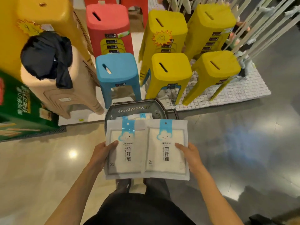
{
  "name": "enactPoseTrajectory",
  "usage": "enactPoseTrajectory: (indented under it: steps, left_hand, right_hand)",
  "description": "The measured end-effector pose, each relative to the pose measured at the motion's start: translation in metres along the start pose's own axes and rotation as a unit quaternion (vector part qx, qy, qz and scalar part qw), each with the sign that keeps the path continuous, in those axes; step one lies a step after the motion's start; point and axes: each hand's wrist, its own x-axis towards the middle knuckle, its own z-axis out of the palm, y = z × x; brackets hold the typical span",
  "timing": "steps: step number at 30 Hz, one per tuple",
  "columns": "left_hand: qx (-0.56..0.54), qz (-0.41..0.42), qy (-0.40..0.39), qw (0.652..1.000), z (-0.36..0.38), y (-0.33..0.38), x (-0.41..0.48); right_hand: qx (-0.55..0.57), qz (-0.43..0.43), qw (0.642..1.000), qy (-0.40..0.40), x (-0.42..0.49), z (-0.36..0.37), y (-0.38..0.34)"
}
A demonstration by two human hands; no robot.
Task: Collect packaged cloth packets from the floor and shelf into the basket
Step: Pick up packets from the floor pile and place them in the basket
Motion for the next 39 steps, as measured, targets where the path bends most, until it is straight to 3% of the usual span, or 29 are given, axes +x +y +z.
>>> enactPoseTrajectory:
  steps: [7, 13, 30, 39]
  left_hand:
    - [-0.02, -0.041, 0.082, 0.996, 0.045, 0.007, 0.064]
    - [-0.036, -0.062, 0.088, 0.994, 0.062, -0.005, 0.135]
    - [-0.023, -0.033, 0.125, 0.991, 0.072, -0.125, 0.434]
    - [0.003, -0.028, 0.132, 0.991, 0.065, -0.169, 0.538]
  right_hand:
    - [-0.078, 0.031, 0.996, -0.041, 0.108, 0.002, -0.033]
    - [-0.109, 0.058, 0.991, -0.051, 0.194, 0.025, -0.02]
    - [-0.132, 0.046, 0.988, -0.072, 0.485, 0.142, 0.141]
    - [-0.153, 0.026, 0.986, -0.062, 0.589, 0.178, 0.212]
